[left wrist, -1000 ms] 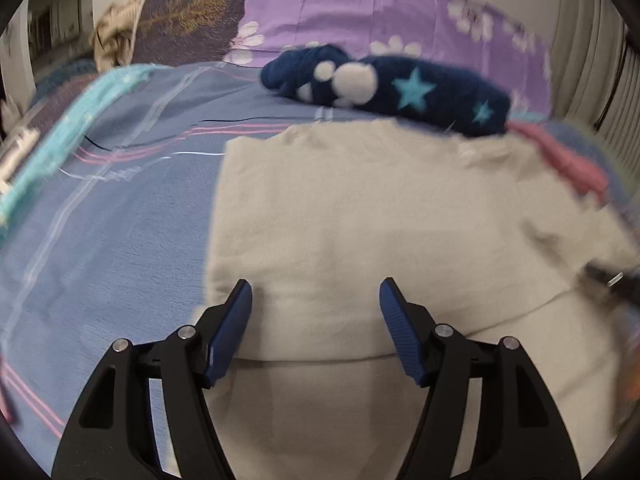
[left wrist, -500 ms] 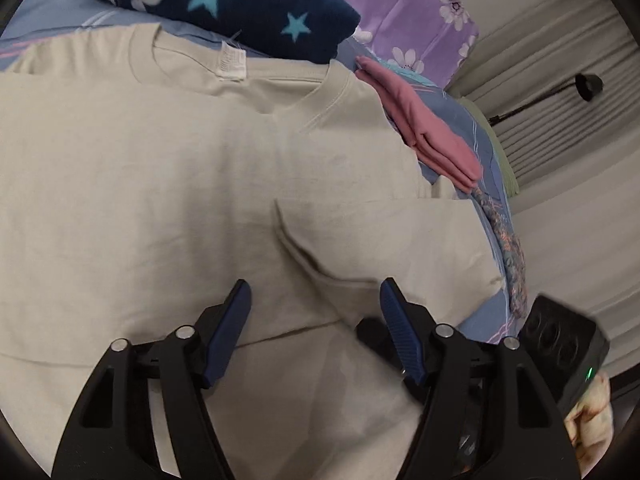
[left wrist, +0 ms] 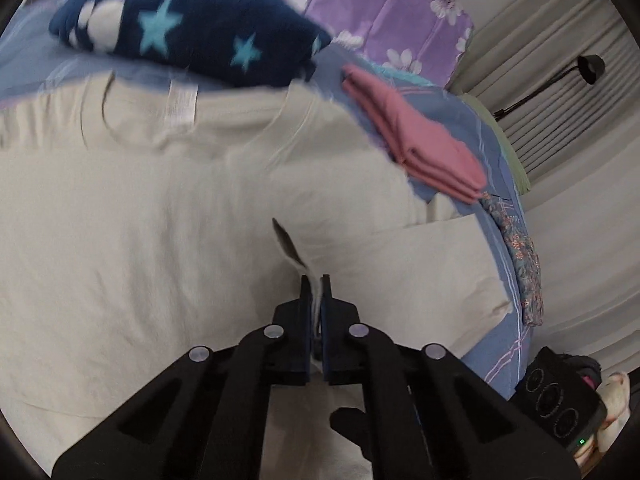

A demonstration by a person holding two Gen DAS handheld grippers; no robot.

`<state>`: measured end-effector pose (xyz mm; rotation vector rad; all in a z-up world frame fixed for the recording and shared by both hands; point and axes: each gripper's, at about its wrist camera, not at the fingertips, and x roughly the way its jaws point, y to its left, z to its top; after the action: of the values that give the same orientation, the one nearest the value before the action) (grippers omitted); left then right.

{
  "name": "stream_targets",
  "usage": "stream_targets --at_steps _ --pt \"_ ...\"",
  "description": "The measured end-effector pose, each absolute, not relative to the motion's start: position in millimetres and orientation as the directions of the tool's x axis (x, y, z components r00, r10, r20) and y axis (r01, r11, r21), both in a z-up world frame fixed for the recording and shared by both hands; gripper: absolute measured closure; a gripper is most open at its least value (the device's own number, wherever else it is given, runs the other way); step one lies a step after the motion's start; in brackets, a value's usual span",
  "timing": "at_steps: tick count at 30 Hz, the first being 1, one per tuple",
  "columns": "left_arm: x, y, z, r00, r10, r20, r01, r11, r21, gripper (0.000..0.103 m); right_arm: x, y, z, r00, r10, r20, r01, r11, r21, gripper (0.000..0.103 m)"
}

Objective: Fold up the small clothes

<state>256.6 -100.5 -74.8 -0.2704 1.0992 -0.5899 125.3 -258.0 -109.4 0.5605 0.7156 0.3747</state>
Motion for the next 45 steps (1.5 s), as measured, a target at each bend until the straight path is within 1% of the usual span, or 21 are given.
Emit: stream_targets --at_steps 4,5,6,8,9,11,15,16,17,19,21,23,25,27,30,32,35,38,42,44,45 --pt "255.0 -87.9 -25.3 0.418 -0.56 -0.715 0.364 0.825 -0.433 0.101 120.9 -270.3 -109.8 0.725 0.485 -0.49 -0.096 0.775 0.625 0.06" --pt "254.3 -82.4 -15.5 0.436 -0.559 -0.706 0.371 0.826 -0.425 0.102 121.9 -272.2 -111.9 0.724 0.476 -0.499 -0.076 0.774 0.628 0.053" --pt "252.9 -76.7 -1.3 0.467 -0.553 -0.69 0.381 0.83 -0.407 0.103 123.3 -273.8 -114.3 0.721 0.468 -0.511 -0.055 0.774 0.631 0.051" --pt "248.4 -66.8 19.5 0.515 -0.543 -0.663 0.396 0.837 -0.378 0.103 127.6 -277.8 -120.7 0.708 0.451 -0.544 -0.004 0.772 0.635 0.052" --pt "246.1 -63.6 26.9 0.53 -0.54 -0.654 0.402 0.839 -0.367 0.103 128.6 -279.4 -122.1 0.707 0.446 -0.549 0.008 0.771 0.637 0.056" --pt "239.7 -53.3 42.2 0.562 -0.534 -0.632 0.415 0.843 -0.343 0.103 128.1 -281.5 -120.3 0.72 0.424 -0.549 0.023 0.777 0.629 0.058" --pt "236.1 -46.6 27.6 0.546 -0.524 -0.654 0.416 0.847 -0.332 0.102 124.6 -282.7 -117.1 0.734 0.402 -0.547 0.027 0.788 0.616 0.058" --pt "237.8 -48.2 13.7 0.519 -0.521 -0.678 0.41 0.847 -0.337 0.091 124.6 -282.8 -117.6 0.731 0.402 -0.552 0.031 0.788 0.615 0.058" --pt "239.4 -48.8 -1.3 0.496 -0.515 -0.699 0.397 0.851 -0.345 0.075 123.2 -282.8 -117.7 0.725 0.401 -0.56 0.038 0.789 0.613 0.058" --pt "241.4 -54.7 -35.0 0.443 -0.506 -0.74 0.377 0.854 -0.358 0.067 118.4 -284.3 -114.5 0.715 0.393 -0.578 0.05 0.796 0.603 0.058" --pt "242.6 -64.1 -64.6 0.381 -0.499 -0.779 0.385 0.851 -0.357 0.066 113.6 -288.1 -109.2 0.71 0.369 -0.6 0.059 0.817 0.574 0.057" --pt "247.6 -77.0 -89.3 0.339 -0.469 -0.816 0.383 0.861 -0.336 0.066 110.6 -293.7 -106.4 0.706 0.326 -0.629 0.077 0.847 0.526 0.057" --pt "251.3 -84.4 -97.4 0.353 -0.478 -0.804 0.378 0.859 -0.345 0.067 106.9 -301.4 -107.2 0.706 0.288 -0.647 0.095 0.867 0.489 0.057" --pt "255.1 -92.0 -96.6 0.328 -0.528 -0.783 0.4 0.829 -0.391 0.101 105.5 -313.1 -116.3 0.706 0.295 -0.643 0.112 0.851 0.513 0.06" --pt "253.9 -99.5 -79.5 0.364 -0.534 -0.763 0.417 0.826 -0.379 0.1 104.0 -321.4 -125.5 0.714 0.337 -0.614 0.108 0.813 0.572 0.06" --pt "247.8 -97.2 -54.6 0.424 -0.537 -0.729 0.444 0.825 -0.35 0.1 104.3 -317.4 -122.3 0.713 0.325 -0.622 0.102 0.828 0.551 0.06" --pt "242.6 -83.2 -11.9 0.478 -0.569 -0.669 0.461 0.811 -0.36 0.1 109.1 -308.0 -115.5 0.707 0.316 -0.632 0.077 0.855 0.513 0.059" --pt "233.2 -66.2 24.2 0.533 -0.574 -0.622 0.479 0.81 -0.338 0.1 118.4 -297.4 -107.1 0.704 0.314 -0.637 0.038 0.879 0.475 0.071" --pt "220.7 -39.6 56.9 0.597 -0.548 -0.586 0.476 0.83 -0.291 0.1 139.5 -283.5 -101.9 0.7 0.323 -0.637 -0.006 0.895 0.446 0.077" --pt "216.1 -26.1 64.1 0.628 -0.518 -0.581 0.46 0.849 -0.26 0.1 151.4 -284.6 -113.8 0.682 0.235 -0.693 0.068 0.923 0.379 0.079" --pt "214.3 -16.9 66.9 0.645 -0.497 -0.581 0.445 0.862 -0.243 0.1 156.7 -288.7 -122.2 0.662 0.224 -0.715 0.104 0.918 0.384 0.093"
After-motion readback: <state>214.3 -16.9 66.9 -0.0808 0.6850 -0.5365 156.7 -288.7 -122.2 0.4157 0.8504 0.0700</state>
